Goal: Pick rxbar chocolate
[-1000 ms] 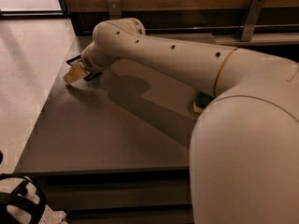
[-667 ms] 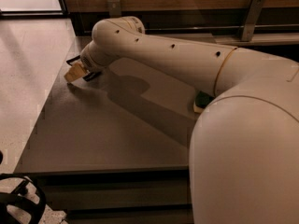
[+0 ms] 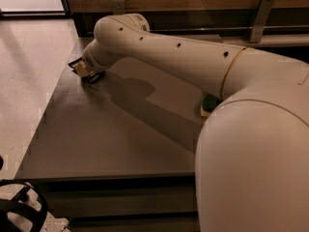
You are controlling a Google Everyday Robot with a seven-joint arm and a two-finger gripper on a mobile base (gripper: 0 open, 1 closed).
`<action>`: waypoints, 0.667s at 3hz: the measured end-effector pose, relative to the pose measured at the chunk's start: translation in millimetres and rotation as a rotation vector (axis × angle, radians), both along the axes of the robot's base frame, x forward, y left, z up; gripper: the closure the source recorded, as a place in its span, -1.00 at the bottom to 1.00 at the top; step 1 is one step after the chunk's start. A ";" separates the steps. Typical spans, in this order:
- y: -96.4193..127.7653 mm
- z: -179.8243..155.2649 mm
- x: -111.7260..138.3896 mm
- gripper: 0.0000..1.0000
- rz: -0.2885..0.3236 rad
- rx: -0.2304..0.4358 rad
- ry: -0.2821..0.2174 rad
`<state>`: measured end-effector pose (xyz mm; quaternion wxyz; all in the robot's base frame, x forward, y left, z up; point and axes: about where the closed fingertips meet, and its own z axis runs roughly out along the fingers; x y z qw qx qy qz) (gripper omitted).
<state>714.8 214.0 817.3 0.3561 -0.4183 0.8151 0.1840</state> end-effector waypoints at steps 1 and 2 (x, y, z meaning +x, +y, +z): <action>-7.0 17.9 -2.8 1.00 0.032 0.025 -0.013; -24.6 47.7 -4.7 1.00 0.054 0.048 -0.044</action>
Offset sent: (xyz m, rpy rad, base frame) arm -0.0057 -0.0509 0.0880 0.0773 -0.0871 0.0738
